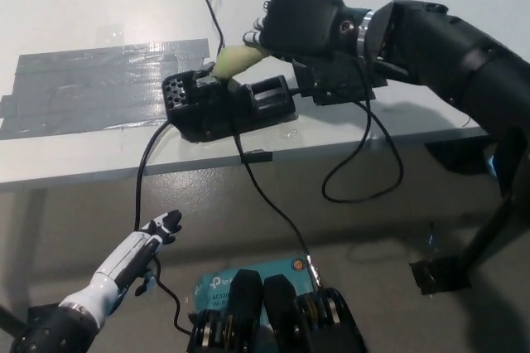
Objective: The robot uses its right hand to grab and lift the soldering gun kept on the middle of the table and puts it in its base
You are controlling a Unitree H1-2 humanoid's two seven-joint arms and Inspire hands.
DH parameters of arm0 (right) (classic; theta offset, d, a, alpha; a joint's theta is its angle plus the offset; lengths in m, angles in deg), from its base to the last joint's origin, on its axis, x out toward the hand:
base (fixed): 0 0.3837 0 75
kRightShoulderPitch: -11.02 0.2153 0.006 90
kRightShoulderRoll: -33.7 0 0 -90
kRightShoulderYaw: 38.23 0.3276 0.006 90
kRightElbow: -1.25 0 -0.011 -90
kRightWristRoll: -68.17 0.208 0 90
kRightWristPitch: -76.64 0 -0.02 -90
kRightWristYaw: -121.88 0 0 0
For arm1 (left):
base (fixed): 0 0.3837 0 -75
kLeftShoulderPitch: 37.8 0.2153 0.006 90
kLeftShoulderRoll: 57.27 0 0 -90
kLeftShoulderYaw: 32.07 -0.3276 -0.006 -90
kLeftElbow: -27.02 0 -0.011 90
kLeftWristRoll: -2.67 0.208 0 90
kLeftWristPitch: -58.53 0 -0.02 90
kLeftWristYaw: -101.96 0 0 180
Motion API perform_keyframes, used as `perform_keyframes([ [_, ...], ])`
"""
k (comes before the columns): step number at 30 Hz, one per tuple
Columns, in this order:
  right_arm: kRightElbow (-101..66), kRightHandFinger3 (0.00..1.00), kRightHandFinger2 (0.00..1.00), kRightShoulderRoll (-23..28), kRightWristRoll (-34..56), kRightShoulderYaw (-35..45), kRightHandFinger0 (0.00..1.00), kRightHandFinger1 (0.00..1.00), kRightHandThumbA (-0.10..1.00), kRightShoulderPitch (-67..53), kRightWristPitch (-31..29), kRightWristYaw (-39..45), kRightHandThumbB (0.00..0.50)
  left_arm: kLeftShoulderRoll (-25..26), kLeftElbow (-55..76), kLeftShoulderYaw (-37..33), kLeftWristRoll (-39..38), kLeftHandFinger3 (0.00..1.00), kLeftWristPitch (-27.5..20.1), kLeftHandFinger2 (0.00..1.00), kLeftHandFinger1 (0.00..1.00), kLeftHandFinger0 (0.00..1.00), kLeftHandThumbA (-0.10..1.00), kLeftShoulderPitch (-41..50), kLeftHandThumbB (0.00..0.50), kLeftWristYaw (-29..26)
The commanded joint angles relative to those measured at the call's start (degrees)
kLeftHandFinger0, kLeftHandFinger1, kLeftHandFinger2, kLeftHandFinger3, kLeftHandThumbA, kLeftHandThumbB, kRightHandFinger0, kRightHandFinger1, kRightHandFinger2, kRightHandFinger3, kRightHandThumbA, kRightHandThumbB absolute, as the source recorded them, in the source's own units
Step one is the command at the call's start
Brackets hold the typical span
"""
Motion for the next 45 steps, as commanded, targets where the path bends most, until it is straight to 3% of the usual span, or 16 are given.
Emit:
perform_keyframes([
  [1,-1.1,0.29,0.43,-3.0,3.4,2.6,0.0,0.03,-0.1,2.5,-0.1,7.7,0.205,0.7,1.9,-0.4,1.3,1.0,0.4,0.94,0.95,0.91,1.0,-0.2,0.273,0.6],
  [3,-2.4,0.42,0.45,-2.4,5.5,3.6,0.0,0.04,-0.1,2.1,-0.1,12.8,0.17,0.7,1.9,-0.5,1.4,1.0,0.4,0.93,0.93,0.9,1.0,-0.4,0.279,0.6],
  [4,-2.8,0.54,0.54,-2.2,6.2,4.3,0.02,0.14,-0.1,2.0,-0.1,15.0,0.147,0.7,1.7,-0.4,1.3,1.0,0.2,0.93,0.94,0.9,1.0,-0.3,0.287,0.7],
  [5,-2.5,0.81,0.59,-2.3,6.0,4.7,0.07,0.19,-0.1,2.0,-0.1,16.2,0.177,0.8,1.8,-0.3,1.2,1.0,0.2,0.93,0.94,0.9,1.0,-0.3,0.291,0.8],
  [6,-2.1,0.92,0.5,-2.3,5.3,4.9,0.04,0.16,-0.1,2.0,-0.1,16.9,0.177,0.8,1.9,-0.2,1.2,1.0,0.5,0.93,0.94,0.91,1.0,-0.3,0.29,0.8],
  [7,-0.3,1.0,0.97,-3.0,3.5,7.0,0.71,0.8,0.27,2.5,0.0,23.3,0.295,0.5,2.0,0.1,1.0,1.0,0.7,0.94,0.95,0.91,1.0,-0.2,0.303,0.8],
  [8,-0.1,1.0,1.0,-3.5,4.2,8.2,1.0,1.0,0.33,2.5,1.9,27.5,0.361,0.5,2.1,0.2,0.9,1.0,0.8,0.95,0.96,0.92,1.0,-0.1,0.298,0.9],
  [9,0.1,1.0,1.0,-4.6,5.8,9.9,1.0,1.0,0.41,2.4,6.6,34.4,0.476,0.7,2.2,0.3,1.0,1.0,0.8,0.96,0.97,0.93,1.0,0.1,0.306,1.0],
  [10,0.2,1.0,1.0,-5.4,5.3,9.9,1.0,1.0,0.52,2.6,11.6,39.3,0.499,0.8,2.2,0.2,1.2,1.0,0.7,0.94,0.95,0.92,1.0,0.1,0.291,0.8],
  [13,-2.0,1.0,1.0,-6.6,2.1,7.8,1.0,1.0,0.7,3.6,21.0,55.1,0.5,0.9,2.2,0.1,1.1,1.0,0.5,0.92,0.93,0.89,1.0,0.1,0.283,0.9],
  [17,-7.5,1.0,1.0,-5.7,7.3,11.3,1.0,1.0,0.7,4.3,24.4,67.2,0.5,0.7,2.0,0.4,1.1,1.0,0.8,0.9,0.92,0.88,1.0,0.3,0.314,0.6],
  [26,-14.6,1.0,1.0,-5.1,12.6,15.7,1.0,1.0,0.79,4.6,23.6,73.8,0.5,0.5,1.3,0.7,0.6,1.0,0.5,0.9,0.92,0.9,1.0,0.3,0.296,0.5],
  [29,-14.7,1.0,1.0,-5.8,13.4,16.7,1.0,1.0,0.83,5.6,23.5,75.3,0.5,0.3,0.8,0.9,0.3,1.0,0.6,0.91,0.91,0.9,1.0,0.8,0.331,0.5],
  [37,-23.4,1.0,1.0,-0.3,20.2,23.6,1.0,1.0,0.72,7.1,28.4,81.3,0.5,0.5,-0.1,0.8,0.8,1.0,-0.7,0.89,0.91,0.89,1.0,1.2,0.286,0.2],
  [42,-45.0,1.0,1.0,9.4,24.3,27.9,1.0,1.0,0.72,3.7,35.7,85.7,0.5,0.5,-1.2,1.2,0.1,1.0,-1.5,0.92,0.92,0.89,1.0,1.9,0.324,0.4],
  [45,-62.0,1.0,1.0,16.8,31.8,37.3,1.0,1.0,0.55,-1.9,44.0,83.2,0.5,0.5,-1.4,1.2,0.0,1.0,-1.9,0.91,0.92,0.89,1.0,2.3,0.307,0.5],
])
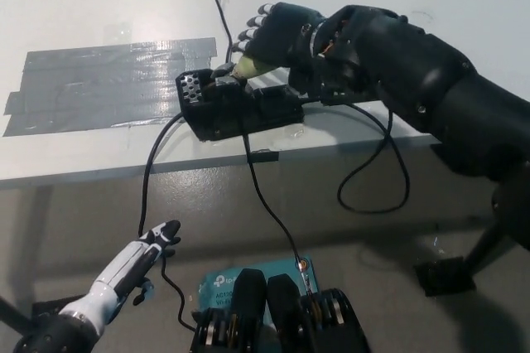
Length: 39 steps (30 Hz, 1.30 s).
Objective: The robot uses its right hand to grab and lift the soldering gun kept on the middle of the table and puts it in its base
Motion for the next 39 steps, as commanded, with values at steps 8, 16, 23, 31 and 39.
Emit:
perform_keyframes([
  [8,-73.4,1.0,1.0,31.3,20.5,38.5,1.0,1.0,0.55,-12.0,35.7,24.7,0.5,1.4,-0.2,1.6,-0.4,1.0,-1.5,0.92,0.93,0.93,1.0,2.4,0.318,0.5],
  [16,-90.0,1.0,1.0,37.8,20.8,65.8,1.0,1.0,0.62,-49.3,30.2,12.5,0.5,1.9,0.3,2.7,-1.1,1.0,-2.5,0.92,0.93,0.91,1.0,4.3,0.334,0.4],
  [23,-87.6,1.0,1.0,25.8,17.9,80.6,1.0,1.0,0.48,-83.2,12.8,-5.6,0.418,2.0,0.8,2.9,-0.5,1.0,-3.1,0.91,0.9,0.89,1.0,5.2,0.324,-0.2],
  [31,-61.2,1.0,1.0,16.5,18.6,82.7,1.0,1.0,0.47,-95.1,-3.4,-23.6,0.36,2.3,-1.6,3.5,-1.2,1.0,-4.7,0.92,0.92,0.88,1.0,6.3,0.337,0.1],
  [39,-45.5,1.0,1.0,12.6,31.0,85.9,1.0,1.0,0.3,-90.5,-1.2,-16.6,0.319,1.8,-4.5,5.8,-1.9,1.0,-4.4,0.9,0.88,0.87,1.0,6.3,0.287,-0.7],
])
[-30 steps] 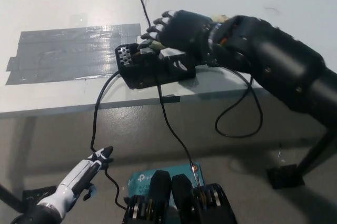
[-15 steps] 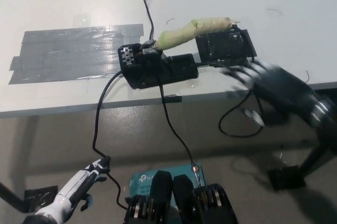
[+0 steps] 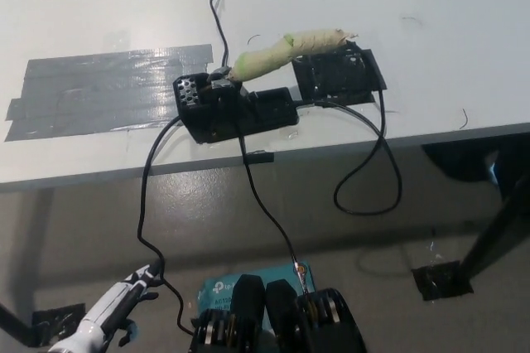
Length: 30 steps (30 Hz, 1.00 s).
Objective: The robot uses its right hand to grab and lift the soldering gun kept on the middle of the table and puts it in its base
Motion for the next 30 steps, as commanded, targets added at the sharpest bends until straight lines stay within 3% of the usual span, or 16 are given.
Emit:
perform_keyframes([
  [1,6.5,1.0,1.0,-2.9,19.7,12.1,1.0,1.0,0.3,3.0,-5.6,-10.3,0.324,1.7,-1.7,3.7,-1.7,1.0,-4.2,0.89,0.88,0.85,1.0,0.3,0.284,-0.5],
  [4,8.4,1.0,1.0,-3.4,20.6,12.4,0.98,1.0,0.21,5.1,-3.5,-7.5,0.286,1.5,-3.3,4.3,-1.9,1.0,-4.2,0.87,0.86,0.83,1.0,0.0,0.307,-0.2],
  [5,8.6,1.0,1.0,-3.3,20.4,12.4,0.91,1.0,0.19,5.4,-3.5,-7.4,0.29,1.4,-3.7,4.4,-1.9,1.0,-4.3,0.87,0.85,0.82,1.0,-0.1,0.304,-0.2],
  [6,9.2,1.0,1.0,-2.7,19.7,11.5,0.76,1.0,0.16,5.3,-4.8,-6.5,0.293,1.6,-3.7,3.9,-1.2,1.0,-3.5,0.88,0.84,0.76,1.0,0.0,0.298,0.0],
  [10,8.8,1.0,1.0,-2.0,18.4,9.8,0.75,1.0,0.18,5.8,-2.6,-4.1,0.293,2.4,-5.8,3.2,-0.6,1.0,-3.1,0.88,0.81,0.69,1.0,-0.4,0.33,0.9],
  [13,6.8,1.0,1.0,-1.0,16.9,7.7,0.73,1.0,0.27,5.2,3.0,-1.5,0.299,3.0,-6.8,3.0,-1.5,1.0,-3.3,0.87,0.81,0.69,1.0,-0.4,0.277,2.1],
  [15,6.7,1.0,1.0,0.2,16.9,6.2,0.68,1.0,0.25,4.9,5.1,0.4,0.29,3.1,-6.8,3.1,-1.7,1.0,-3.2,0.87,0.83,0.74,1.0,0.2,0.278,2.4],
  [16,6.1,1.0,1.0,1.4,17.3,4.8,0.7,1.0,0.29,4.8,7.8,3.0,0.281,3.2,-6.5,3.0,-1.5,1.0,-2.7,0.87,0.83,0.74,1.0,0.6,0.281,2.4],
  [17,5.1,1.0,1.0,4.8,17.5,1.2,0.78,1.0,0.33,4.8,16.2,10.9,0.271,3.4,-6.4,2.8,-1.3,1.0,-1.7,0.88,0.83,0.74,1.0,0.9,0.267,2.7],
  [18,5.2,1.0,1.0,7.0,17.0,-1.3,0.88,1.0,0.33,5.0,20.1,14.8,0.259,3.6,-6.3,2.5,-1.0,1.0,-1.7,0.88,0.83,0.77,1.0,1.0,0.261,2.8],
  [20,5.4,1.0,1.0,10.0,16.7,-5.6,0.81,0.97,0.33,6.0,24.4,19.9,0.262,3.5,-5.9,2.9,-1.1,1.0,-0.5,0.86,0.81,0.78,1.0,1.2,0.244,2.6],
  [24,4.3,1.0,1.0,12.7,17.0,-9.7,0.74,0.93,0.36,5.6,26.5,22.6,0.248,3.7,-6.0,3.1,-1.6,1.0,-0.2,0.86,0.81,0.78,1.0,1.8,0.204,3.0],
  [28,1.7,1.0,1.0,12.8,18.0,-10.4,0.76,0.92,0.41,5.3,28.9,21.4,0.219,4.0,-6.9,3.6,-2.4,1.0,0.3,0.88,0.83,0.8,1.0,1.9,0.214,3.6],
  [29,2.8,1.0,1.0,12.8,18.5,-10.7,0.71,0.88,0.39,6.1,28.7,21.2,0.223,3.9,-8.0,3.8,-2.5,1.0,0.1,0.88,0.83,0.81,1.0,1.4,0.252,3.4],
  [30,3.4,1.0,1.0,12.9,18.7,-11.1,0.71,0.88,0.39,6.7,29.0,21.1,0.223,3.7,-8.8,4.2,-2.9,1.0,0.0,0.88,0.83,0.82,1.0,1.0,0.254,3.2],
])
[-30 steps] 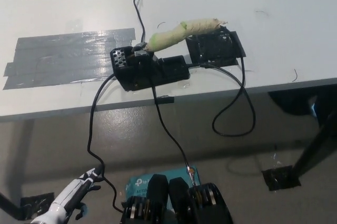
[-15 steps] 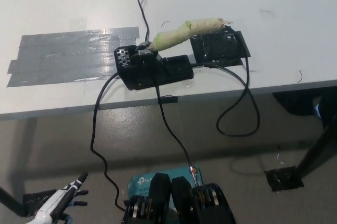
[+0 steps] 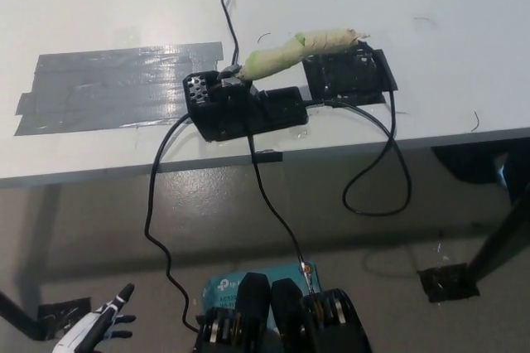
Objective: The robot uses its right hand to grab and lift the soldering gun kept on the middle of the table and puts it in its base
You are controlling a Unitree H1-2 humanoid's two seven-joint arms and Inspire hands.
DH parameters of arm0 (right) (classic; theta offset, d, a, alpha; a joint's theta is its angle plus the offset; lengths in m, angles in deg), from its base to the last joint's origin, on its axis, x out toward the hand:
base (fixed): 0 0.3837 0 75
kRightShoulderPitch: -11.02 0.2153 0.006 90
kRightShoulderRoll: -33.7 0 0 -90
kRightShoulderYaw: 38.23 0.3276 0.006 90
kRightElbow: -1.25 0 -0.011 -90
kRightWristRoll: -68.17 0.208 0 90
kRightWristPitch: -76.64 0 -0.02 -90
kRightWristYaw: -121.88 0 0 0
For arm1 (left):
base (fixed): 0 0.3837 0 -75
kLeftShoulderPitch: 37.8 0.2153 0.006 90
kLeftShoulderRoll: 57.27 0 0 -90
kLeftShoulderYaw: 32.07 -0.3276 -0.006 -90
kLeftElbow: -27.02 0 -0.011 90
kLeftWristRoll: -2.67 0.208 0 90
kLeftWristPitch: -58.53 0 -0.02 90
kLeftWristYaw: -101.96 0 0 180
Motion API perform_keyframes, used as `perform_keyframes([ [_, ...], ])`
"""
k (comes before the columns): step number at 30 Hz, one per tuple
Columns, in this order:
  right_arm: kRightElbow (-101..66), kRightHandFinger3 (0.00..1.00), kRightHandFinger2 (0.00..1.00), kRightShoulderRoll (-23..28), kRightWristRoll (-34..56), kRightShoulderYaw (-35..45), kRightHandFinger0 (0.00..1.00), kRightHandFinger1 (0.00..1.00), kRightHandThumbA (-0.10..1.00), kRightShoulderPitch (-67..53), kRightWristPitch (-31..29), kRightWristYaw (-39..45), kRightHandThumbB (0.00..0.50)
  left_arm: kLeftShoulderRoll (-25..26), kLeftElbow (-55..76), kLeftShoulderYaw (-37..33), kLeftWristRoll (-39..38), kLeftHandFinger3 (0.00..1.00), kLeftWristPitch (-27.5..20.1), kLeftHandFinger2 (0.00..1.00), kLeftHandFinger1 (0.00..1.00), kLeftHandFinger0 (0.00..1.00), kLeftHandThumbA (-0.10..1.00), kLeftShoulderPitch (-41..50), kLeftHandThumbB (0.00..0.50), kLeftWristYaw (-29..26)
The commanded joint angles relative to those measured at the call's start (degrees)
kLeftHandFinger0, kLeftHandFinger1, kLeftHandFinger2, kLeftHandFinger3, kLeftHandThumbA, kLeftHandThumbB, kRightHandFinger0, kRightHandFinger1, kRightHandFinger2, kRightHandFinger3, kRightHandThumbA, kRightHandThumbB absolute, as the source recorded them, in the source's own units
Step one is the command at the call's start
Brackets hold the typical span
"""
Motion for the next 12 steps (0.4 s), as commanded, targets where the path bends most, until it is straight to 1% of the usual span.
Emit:
perform_keyframes([
  [1,-2.4,1.0,1.0,4.6,3.3,-2.4,0.76,0.92,0.39,1.2,10.4,7.2,0.204,1.8,-1.1,2.0,-2.3,1.0,0.7,0.89,0.85,0.85,1.0,-0.4,0.263,1.7],
  [2,-2.5,1.0,1.0,4.6,3.4,-2.5,0.76,0.92,0.39,1.0,10.5,7.1,0.203,1.8,-1.2,2.0,-2.3,1.0,0.7,0.89,0.85,0.86,1.0,-0.3,0.264,1.8],
  [3,-3.2,1.0,1.0,5.1,3.6,-3.1,0.77,0.94,0.41,0.6,11.2,7.4,0.199,2.1,-0.9,1.6,-1.3,1.0,0.6,0.86,0.83,0.83,1.0,-0.2,0.241,1.5],
  [4,-3.1,1.0,1.0,5.2,3.8,-3.4,0.77,0.94,0.42,0.6,10.5,7.2,0.195,2.0,-1.4,2.0,-2.0,1.0,0.7,0.86,0.84,0.82,1.0,-0.6,0.23,1.9],
  [6,-2.9,1.0,1.0,5.4,4.3,-3.7,0.8,0.96,0.42,0.8,10.6,7.1,0.191,2.1,-1.8,1.9,-1.8,1.0,0.8,0.86,0.84,0.82,1.0,-0.9,0.243,2.0],
  [8,-3.5,1.0,1.0,5.6,4.4,-4.1,0.8,0.95,0.41,0.8,11.4,7.0,0.193,2.2,-2.1,1.7,-1.5,1.0,0.8,0.86,0.84,0.82,1.0,-0.9,0.234,2.0],
  [12,-4.7,1.0,1.0,6.1,4.6,-4.9,0.81,0.97,0.43,0.8,12.4,7.1,0.197,2.4,-1.0,1.6,-1.2,1.0,0.8,0.86,0.85,0.81,1.0,0.1,0.217,1.9],
])
